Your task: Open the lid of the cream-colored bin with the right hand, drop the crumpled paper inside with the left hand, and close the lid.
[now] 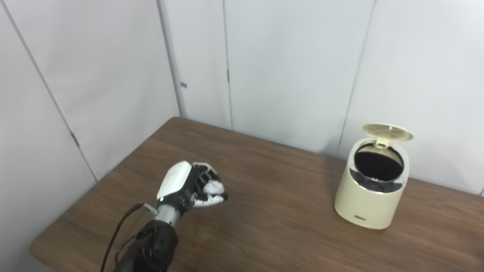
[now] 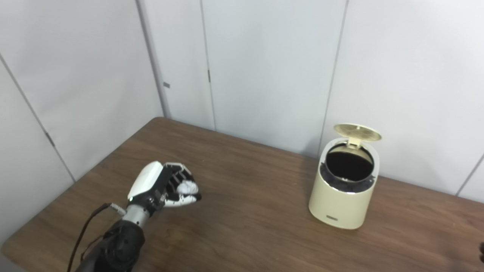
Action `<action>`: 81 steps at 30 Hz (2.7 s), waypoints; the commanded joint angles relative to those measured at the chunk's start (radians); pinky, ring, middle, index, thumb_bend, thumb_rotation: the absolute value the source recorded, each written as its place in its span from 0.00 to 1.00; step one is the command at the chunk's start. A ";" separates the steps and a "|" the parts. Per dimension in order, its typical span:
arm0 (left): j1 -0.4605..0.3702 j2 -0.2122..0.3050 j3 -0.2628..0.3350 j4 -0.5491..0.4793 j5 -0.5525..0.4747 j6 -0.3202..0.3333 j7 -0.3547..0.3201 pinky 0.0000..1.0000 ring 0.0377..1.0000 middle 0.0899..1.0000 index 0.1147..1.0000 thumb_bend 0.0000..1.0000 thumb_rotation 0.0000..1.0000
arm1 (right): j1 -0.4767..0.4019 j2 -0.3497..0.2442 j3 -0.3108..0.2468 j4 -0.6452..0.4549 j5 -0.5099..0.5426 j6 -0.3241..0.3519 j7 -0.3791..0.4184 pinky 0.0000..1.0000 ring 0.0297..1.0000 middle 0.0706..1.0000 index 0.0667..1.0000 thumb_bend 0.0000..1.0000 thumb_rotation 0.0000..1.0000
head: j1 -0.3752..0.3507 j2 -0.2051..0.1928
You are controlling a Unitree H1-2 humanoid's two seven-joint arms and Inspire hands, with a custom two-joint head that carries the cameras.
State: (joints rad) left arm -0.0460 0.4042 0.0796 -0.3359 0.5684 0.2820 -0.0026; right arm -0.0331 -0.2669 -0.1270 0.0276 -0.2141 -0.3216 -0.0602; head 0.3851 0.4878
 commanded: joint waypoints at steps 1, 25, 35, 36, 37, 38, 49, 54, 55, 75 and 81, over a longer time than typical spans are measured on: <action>-0.053 0.018 -0.010 -0.060 0.040 -0.001 -0.011 0.35 0.41 0.44 0.42 0.50 0.00 | -0.026 0.013 0.004 -0.016 -0.008 -0.030 -0.021 0.70 0.83 0.84 0.83 0.82 0.85 | -0.006 -0.001; -0.306 -0.056 -0.153 -0.092 0.137 -0.083 -0.104 0.27 0.38 0.44 0.44 0.50 0.00 | -0.026 0.111 0.070 -0.041 -0.102 -0.016 -0.063 0.74 0.84 0.85 0.84 0.69 0.74 | -0.275 -0.046; -0.343 -0.099 -0.180 -0.019 0.140 -0.160 -0.082 0.33 0.41 0.45 0.45 0.48 0.00 | -0.016 0.139 0.094 -0.032 -0.125 -0.010 -0.086 0.75 0.84 0.85 0.84 0.72 0.71 | -0.360 -0.071; -0.347 -0.103 -0.185 -0.009 0.148 -0.169 -0.078 0.33 0.41 0.45 0.45 0.48 0.00 | -0.015 0.142 0.095 -0.031 -0.131 -0.009 -0.089 0.75 0.84 0.85 0.84 0.72 0.71 | -0.367 -0.072; -0.351 -0.107 -0.188 0.000 0.154 -0.177 -0.073 0.33 0.41 0.45 0.45 0.48 0.00 | -0.015 0.143 0.096 -0.030 -0.136 -0.009 -0.091 0.76 0.84 0.85 0.84 0.73 0.72 | -0.371 -0.073; -0.355 -0.110 -0.191 0.008 0.158 -0.187 -0.068 0.33 0.41 0.45 0.45 0.47 0.00 | -0.015 0.145 0.098 -0.027 -0.139 -0.011 -0.092 0.76 0.84 0.86 0.84 0.74 0.73 | -0.381 -0.076; -0.406 -0.166 -0.252 0.107 0.209 -0.273 -0.015 0.33 0.40 0.44 0.46 0.47 0.00 | -0.011 0.156 0.116 -0.017 -0.178 -0.005 -0.111 0.77 0.85 0.87 0.85 0.76 0.75 | -0.425 -0.092; -0.431 -0.207 -0.270 0.148 0.234 -0.271 -0.006 0.33 0.40 0.43 0.46 0.47 0.00 | -0.012 0.164 0.122 -0.009 -0.181 -0.002 -0.119 0.78 0.85 0.87 0.85 0.79 0.76 | -0.441 -0.096; -0.435 -0.211 -0.271 0.156 0.237 -0.272 -0.003 0.33 0.40 0.43 0.46 0.47 0.00 | -0.012 0.165 0.123 -0.008 -0.183 -0.001 -0.121 0.77 0.85 0.86 0.85 0.80 0.76 | -0.443 -0.096; -0.543 -0.270 -0.329 0.394 0.310 -0.257 0.136 0.31 0.39 0.43 0.47 0.47 0.00 | -0.014 0.178 0.143 0.006 -0.193 0.003 -0.148 0.77 0.84 0.86 0.85 0.86 0.79 | -0.473 -0.102; -0.572 -0.277 -0.355 0.469 0.326 -0.274 0.203 0.30 0.38 0.42 0.48 0.47 0.00 | -0.010 0.178 0.150 0.002 -0.196 0.005 -0.151 0.77 0.84 0.85 0.84 0.85 0.79 | -0.485 -0.105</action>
State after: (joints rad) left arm -0.5558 0.1299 -0.2739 0.1367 0.8861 0.0241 0.1615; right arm -0.0602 -0.1570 -0.0147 -0.0042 -0.4180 -0.3025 -0.1968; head -0.0997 0.3835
